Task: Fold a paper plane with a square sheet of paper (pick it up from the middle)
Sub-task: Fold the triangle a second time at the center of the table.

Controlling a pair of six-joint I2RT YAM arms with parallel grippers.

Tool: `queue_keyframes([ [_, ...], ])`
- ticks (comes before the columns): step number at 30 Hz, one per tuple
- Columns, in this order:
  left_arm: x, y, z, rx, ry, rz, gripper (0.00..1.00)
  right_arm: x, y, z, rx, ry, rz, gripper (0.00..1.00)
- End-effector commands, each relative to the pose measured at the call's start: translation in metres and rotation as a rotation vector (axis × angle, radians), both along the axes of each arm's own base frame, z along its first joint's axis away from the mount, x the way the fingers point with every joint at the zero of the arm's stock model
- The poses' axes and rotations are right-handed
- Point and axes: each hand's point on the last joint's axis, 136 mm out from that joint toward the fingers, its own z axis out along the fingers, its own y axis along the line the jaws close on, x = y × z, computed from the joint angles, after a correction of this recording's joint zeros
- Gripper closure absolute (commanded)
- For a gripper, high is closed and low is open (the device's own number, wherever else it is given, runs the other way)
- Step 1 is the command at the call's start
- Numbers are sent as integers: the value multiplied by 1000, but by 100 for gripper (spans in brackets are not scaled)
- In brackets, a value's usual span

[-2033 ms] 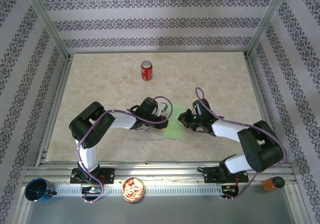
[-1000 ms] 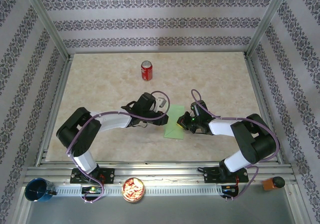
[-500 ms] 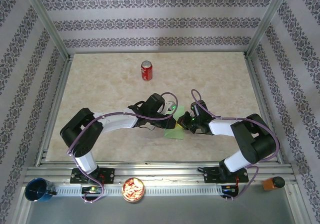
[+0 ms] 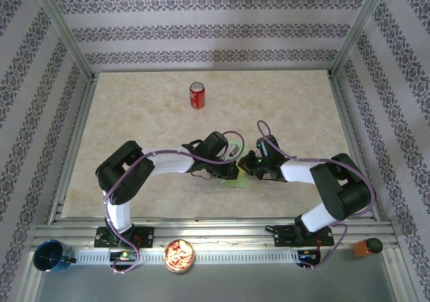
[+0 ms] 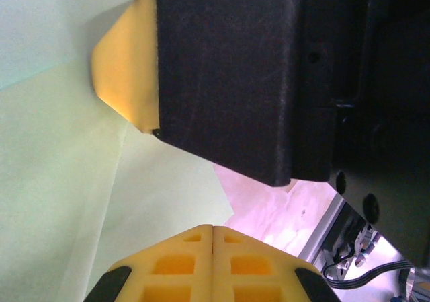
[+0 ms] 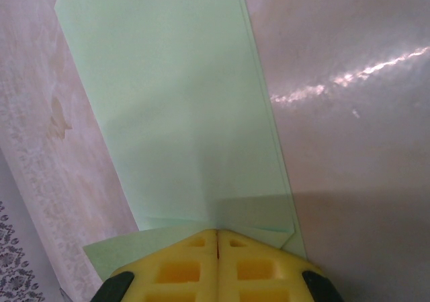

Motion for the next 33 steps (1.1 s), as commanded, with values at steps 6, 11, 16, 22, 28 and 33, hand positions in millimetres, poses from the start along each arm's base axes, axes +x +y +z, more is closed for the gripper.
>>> queue_keyframes([
  [6,0,8,-24,108,16,14,100,-12,-12,-15,-49,61,-9,100],
  [11,-1,14,-33,138,18,19,100,-13,-13,-16,-52,65,-11,100],
  [16,0,19,-35,150,7,29,100,-14,-15,-19,-56,73,-11,100],
  [22,0,24,-30,144,-8,28,100,-15,-18,-21,-60,77,-14,100],
  [28,0,26,-25,143,-29,16,99,-16,-20,-24,-68,85,-14,100],
  [33,0,33,-25,143,-27,23,98,-17,-20,-26,-70,90,-12,100],
])
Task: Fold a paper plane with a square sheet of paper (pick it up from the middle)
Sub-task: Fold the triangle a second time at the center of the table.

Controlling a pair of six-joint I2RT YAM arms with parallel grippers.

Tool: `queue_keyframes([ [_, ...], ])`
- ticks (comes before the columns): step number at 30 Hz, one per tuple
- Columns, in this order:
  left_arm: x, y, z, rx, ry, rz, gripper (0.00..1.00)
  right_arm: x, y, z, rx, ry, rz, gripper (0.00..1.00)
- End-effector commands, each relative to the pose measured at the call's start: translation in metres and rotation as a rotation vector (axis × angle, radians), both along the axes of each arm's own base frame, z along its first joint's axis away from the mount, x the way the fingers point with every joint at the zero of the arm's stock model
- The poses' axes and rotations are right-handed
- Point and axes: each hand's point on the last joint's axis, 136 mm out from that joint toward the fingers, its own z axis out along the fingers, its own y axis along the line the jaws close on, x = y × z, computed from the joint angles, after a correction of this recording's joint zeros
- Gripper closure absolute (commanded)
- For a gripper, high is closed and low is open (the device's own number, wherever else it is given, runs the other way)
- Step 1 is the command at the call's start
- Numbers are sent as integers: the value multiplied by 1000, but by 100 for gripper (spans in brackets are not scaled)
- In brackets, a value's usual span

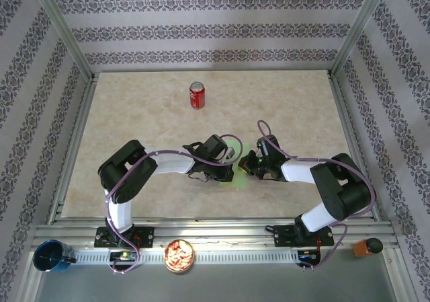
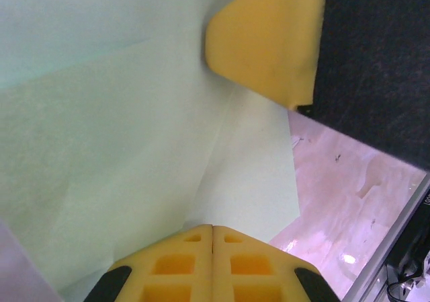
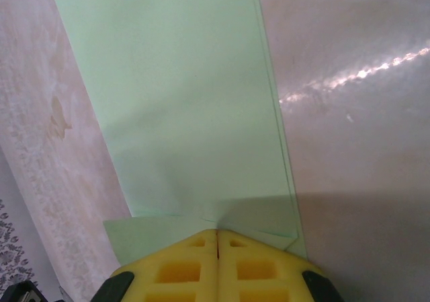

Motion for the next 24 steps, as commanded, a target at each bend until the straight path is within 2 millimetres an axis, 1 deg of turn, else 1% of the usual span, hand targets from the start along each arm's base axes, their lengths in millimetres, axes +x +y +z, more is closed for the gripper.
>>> queue_keyframes([
  [1,-2,13,2,24,-3,-2,98,-18,-17,-26,-71,93,-13,100],
  [7,0,24,2,17,-3,24,98,-19,-18,-28,-72,97,-14,100],
  [14,-1,28,2,21,-9,25,98,-20,-18,-29,-76,100,-14,100],
  [19,-5,35,-5,34,10,35,98,-20,-18,-30,-75,101,-12,100],
  [24,-14,47,-16,66,30,55,98,-20,-18,-30,-76,102,-12,100],
])
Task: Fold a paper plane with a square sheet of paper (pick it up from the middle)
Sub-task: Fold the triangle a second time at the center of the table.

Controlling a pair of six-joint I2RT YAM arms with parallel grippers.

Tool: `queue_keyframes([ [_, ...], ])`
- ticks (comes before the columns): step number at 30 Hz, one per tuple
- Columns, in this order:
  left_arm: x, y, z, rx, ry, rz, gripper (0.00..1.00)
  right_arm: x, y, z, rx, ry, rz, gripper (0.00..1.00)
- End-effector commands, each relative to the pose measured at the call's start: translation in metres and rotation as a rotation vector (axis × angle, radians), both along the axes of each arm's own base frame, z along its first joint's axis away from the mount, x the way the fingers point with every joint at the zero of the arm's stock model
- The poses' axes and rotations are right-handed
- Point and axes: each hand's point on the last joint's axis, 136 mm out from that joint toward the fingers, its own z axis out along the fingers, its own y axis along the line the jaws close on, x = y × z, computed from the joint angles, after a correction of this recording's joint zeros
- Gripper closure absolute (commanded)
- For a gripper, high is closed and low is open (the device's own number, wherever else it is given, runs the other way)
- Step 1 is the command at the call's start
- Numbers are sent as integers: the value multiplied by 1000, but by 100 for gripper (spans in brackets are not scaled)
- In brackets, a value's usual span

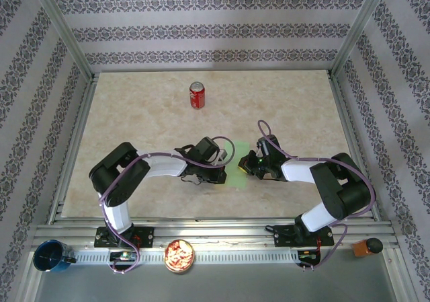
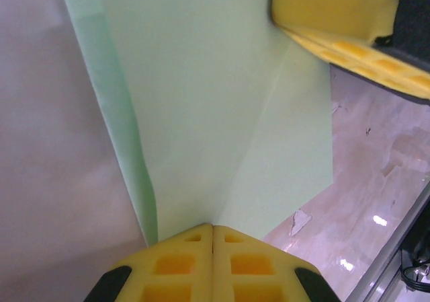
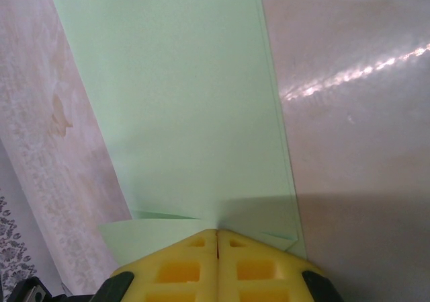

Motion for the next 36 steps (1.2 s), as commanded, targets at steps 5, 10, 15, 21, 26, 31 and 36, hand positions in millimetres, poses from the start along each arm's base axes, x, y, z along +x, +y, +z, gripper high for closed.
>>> queue_keyframes([
  [5,-14,31,-15,64,35,41,98,-20,-19,-31,-86,99,-17,100],
  [10,-20,35,-16,47,59,64,98,-21,-20,-33,-89,104,-18,100],
  [15,-24,43,-11,36,61,107,99,-21,-19,-33,-87,104,-15,100],
  [21,0,27,47,-195,-77,222,100,-19,-18,-30,-77,96,-16,100],
  [26,14,0,64,-273,-78,176,100,-18,-17,-29,-73,94,-15,100],
  [31,27,-24,55,-295,-37,138,100,-18,-17,-29,-69,93,-17,100],
  [36,35,-30,34,-237,-15,133,100,-18,-17,-27,-66,89,-18,100],
])
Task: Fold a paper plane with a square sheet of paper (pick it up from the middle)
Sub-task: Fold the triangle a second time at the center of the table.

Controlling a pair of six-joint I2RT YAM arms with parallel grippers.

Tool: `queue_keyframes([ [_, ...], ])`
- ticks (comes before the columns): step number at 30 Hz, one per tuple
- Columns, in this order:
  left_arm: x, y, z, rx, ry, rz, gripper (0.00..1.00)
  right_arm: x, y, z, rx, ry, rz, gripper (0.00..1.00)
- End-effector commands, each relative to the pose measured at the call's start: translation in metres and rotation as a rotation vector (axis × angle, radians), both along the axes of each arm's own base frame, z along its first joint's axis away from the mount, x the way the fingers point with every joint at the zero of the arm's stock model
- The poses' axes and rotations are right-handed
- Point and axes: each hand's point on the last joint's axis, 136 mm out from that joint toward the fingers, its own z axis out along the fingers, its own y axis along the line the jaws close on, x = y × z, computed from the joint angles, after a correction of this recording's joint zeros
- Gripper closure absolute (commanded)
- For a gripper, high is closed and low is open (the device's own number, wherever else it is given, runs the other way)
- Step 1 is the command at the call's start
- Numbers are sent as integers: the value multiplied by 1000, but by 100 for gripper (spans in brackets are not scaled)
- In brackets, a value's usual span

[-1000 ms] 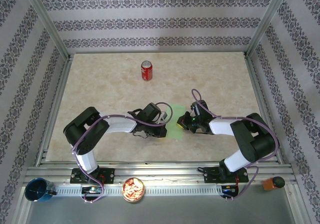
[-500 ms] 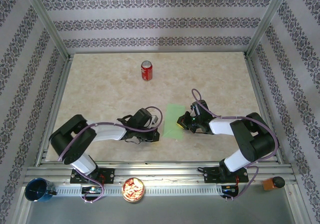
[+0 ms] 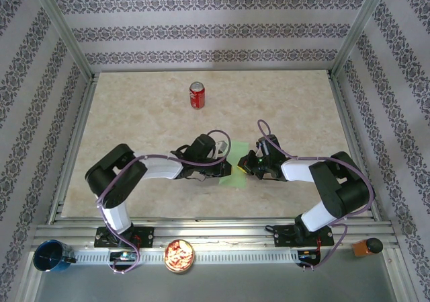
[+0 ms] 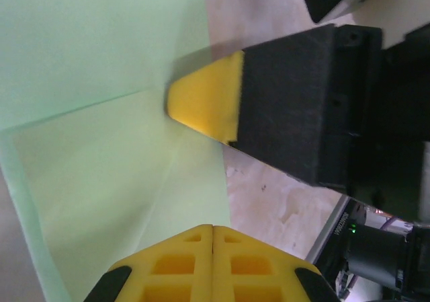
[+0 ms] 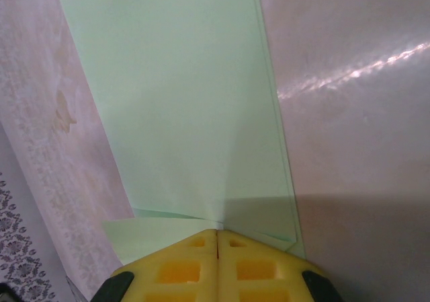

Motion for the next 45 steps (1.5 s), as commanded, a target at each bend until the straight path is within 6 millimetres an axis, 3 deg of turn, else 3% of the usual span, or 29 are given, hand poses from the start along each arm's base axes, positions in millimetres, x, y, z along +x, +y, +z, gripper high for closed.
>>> queue_keyframes([
  [1,10,-2,-5,11,6,-3,100,-18,-18,-26,-83,86,-27,100],
  [12,-15,40,-69,217,78,18,100,-11,-11,-14,-58,52,2,100],
  [19,-25,51,-78,238,96,23,100,0,2,23,-21,-83,53,99],
  [24,-26,49,-76,224,99,16,100,-8,17,41,-13,-152,108,98],
  [32,-25,47,-73,219,93,10,100,-25,39,15,-36,-69,179,100],
  [38,-27,51,-76,232,95,13,100,-27,12,-18,-110,19,105,100],
  [45,-28,52,-78,243,101,9,100,-14,-8,-15,-110,10,54,100],
])
